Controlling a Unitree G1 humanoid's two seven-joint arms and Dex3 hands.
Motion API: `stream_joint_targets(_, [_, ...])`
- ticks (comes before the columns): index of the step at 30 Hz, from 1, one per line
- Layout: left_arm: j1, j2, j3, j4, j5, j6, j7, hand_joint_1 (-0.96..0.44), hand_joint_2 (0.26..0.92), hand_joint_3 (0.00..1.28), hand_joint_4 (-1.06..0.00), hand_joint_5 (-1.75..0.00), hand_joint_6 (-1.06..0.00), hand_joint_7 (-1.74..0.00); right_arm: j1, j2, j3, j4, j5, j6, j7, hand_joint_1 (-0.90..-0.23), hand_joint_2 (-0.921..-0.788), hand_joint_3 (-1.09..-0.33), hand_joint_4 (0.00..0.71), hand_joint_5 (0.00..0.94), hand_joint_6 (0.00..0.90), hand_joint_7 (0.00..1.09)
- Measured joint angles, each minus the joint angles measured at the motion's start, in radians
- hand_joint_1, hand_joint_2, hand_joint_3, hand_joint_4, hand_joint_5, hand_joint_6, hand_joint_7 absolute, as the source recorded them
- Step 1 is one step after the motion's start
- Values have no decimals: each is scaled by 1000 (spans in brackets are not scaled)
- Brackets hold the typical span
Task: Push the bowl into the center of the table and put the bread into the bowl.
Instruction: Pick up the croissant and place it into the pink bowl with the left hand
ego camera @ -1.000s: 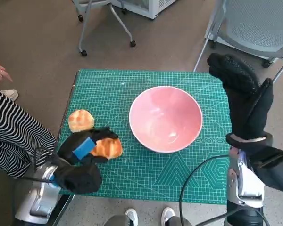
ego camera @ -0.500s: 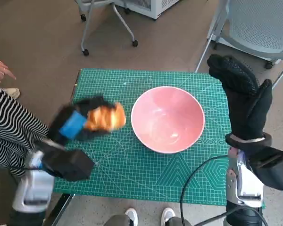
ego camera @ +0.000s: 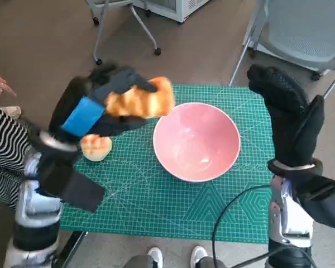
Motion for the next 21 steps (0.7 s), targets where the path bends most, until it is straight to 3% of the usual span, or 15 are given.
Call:
stream_joint_targets(3, [-55,-22,-41,36,-1,-34,-7,6,522,677,-814,-1314,-784,-951,6,0,0,-4,0,0,0,-719,-921,-688,246,1,119,543])
stream_joint_targets(5, [-88,-39,-69,71,-2,-52,-21,5,576,561,-856,-1218,-795,-917,13,0,-1,-8,-1,0,-1,-721,-921,-687,246,1,120,543])
stream_joint_targets(7, [-113,-54,-95,100,-2,-57,-37,3,695,330,-903,-1084,-787,-914,17,0,0,-11,-1,0,-2,-723,-921,-687,246,1,122,544])
stream_joint_targets(11, [-152,-83,-146,170,0,-62,-67,1,822,111,-924,-969,-726,-1006,24,-1,-3,-21,-2,1,-7,-724,-921,-686,247,1,125,545])
stream_joint_targets(21, [-212,-136,-251,441,41,-128,-99,0,886,31,-894,-930,-660,-1133,36,-5,-13,-39,-4,1,-13,-723,-921,-686,246,0,132,548])
